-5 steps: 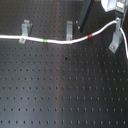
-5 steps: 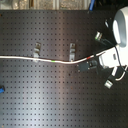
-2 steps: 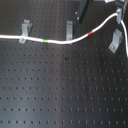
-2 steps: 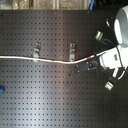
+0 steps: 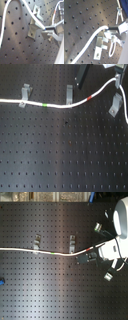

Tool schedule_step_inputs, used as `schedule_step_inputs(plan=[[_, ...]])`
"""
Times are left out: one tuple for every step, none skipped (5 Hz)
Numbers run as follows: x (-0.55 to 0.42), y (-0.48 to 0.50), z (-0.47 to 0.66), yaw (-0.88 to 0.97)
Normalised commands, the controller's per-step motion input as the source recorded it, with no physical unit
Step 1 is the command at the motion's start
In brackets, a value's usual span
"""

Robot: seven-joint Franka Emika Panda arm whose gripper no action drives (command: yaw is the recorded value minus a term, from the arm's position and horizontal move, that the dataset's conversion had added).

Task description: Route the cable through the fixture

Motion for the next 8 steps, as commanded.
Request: schedule_step_inputs(plan=[[-0.083,0.277,0.00,0.06],[-0.056,0.051,0.03,0.00],[-0.134,-0.036,0.06,-0.20],[-0.184,-0.055,0.08,-0.29],[-0.209,-0.079,0.10,-0.28],[-0.175,-0.055,0.14,-0.23],[-0.147,0.111,0.11,-0.04],[-0.166,0.293,0.00,0.11]])
